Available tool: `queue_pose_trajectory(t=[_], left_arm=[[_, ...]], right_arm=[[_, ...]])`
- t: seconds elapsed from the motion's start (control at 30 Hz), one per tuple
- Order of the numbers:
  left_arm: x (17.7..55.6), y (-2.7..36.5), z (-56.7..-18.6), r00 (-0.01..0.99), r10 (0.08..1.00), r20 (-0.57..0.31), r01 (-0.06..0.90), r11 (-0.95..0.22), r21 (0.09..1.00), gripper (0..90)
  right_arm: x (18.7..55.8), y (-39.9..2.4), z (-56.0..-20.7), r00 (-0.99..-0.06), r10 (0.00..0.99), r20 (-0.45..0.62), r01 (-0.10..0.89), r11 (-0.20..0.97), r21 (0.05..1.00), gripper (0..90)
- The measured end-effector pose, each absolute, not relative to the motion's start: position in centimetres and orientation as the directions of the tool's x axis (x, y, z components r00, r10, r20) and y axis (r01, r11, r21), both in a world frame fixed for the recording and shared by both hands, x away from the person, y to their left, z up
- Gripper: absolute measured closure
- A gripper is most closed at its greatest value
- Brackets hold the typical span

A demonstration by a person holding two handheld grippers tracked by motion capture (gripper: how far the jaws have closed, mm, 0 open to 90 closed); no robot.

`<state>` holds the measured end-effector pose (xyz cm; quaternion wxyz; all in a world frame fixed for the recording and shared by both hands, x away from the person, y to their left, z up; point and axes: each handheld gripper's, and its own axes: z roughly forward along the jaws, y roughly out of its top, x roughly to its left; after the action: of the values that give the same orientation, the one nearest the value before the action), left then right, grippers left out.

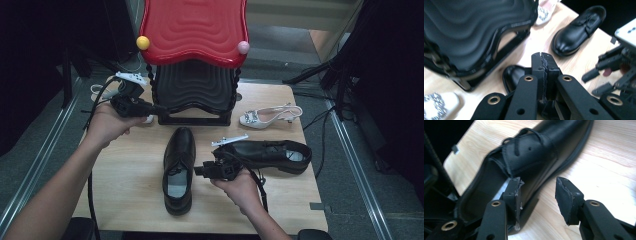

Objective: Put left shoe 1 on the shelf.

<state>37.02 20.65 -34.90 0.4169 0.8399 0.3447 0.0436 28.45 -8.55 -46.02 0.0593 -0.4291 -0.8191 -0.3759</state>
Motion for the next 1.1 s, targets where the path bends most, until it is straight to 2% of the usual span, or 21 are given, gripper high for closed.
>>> queue_pose_trajectory(t=[0.2, 0.33, 0.43, 0.67, 1.1], left_arm=[[37.8, 20.4, -31.8, 0.757, 0.627, -0.183, 0.512, -0.397, 0.761, 89.7], [38.5, 20.4, -30.2, 0.752, 0.638, -0.168, 0.504, -0.391, 0.770, 89.9], [39.0, 20.3, -29.0, 0.747, 0.646, -0.155, 0.494, -0.384, 0.780, 89.9], [40.5, 20.5, -26.0, 0.731, 0.663, -0.161, 0.485, -0.339, 0.806, 89.9], [43.5, 18.3, -23.0, 0.724, 0.681, -0.108, 0.463, -0.365, 0.808, 89.9]], right_arm=[[28.0, -8.2, -45.3, -0.662, 0.634, 0.400, 0.713, 0.369, 0.597, 61.9], [27.8, -7.9, -45.0, -0.680, 0.626, 0.381, 0.699, 0.397, 0.595, 60.1], [27.9, -7.6, -45.1, -0.645, 0.643, 0.413, 0.739, 0.387, 0.551, 58.6], [28.0, -7.0, -45.5, -0.626, 0.656, 0.421, 0.759, 0.392, 0.519, 59.1], [28.0, -6.2, -45.9, -0.599, 0.665, 0.447, 0.788, 0.391, 0.476, 58.2]])
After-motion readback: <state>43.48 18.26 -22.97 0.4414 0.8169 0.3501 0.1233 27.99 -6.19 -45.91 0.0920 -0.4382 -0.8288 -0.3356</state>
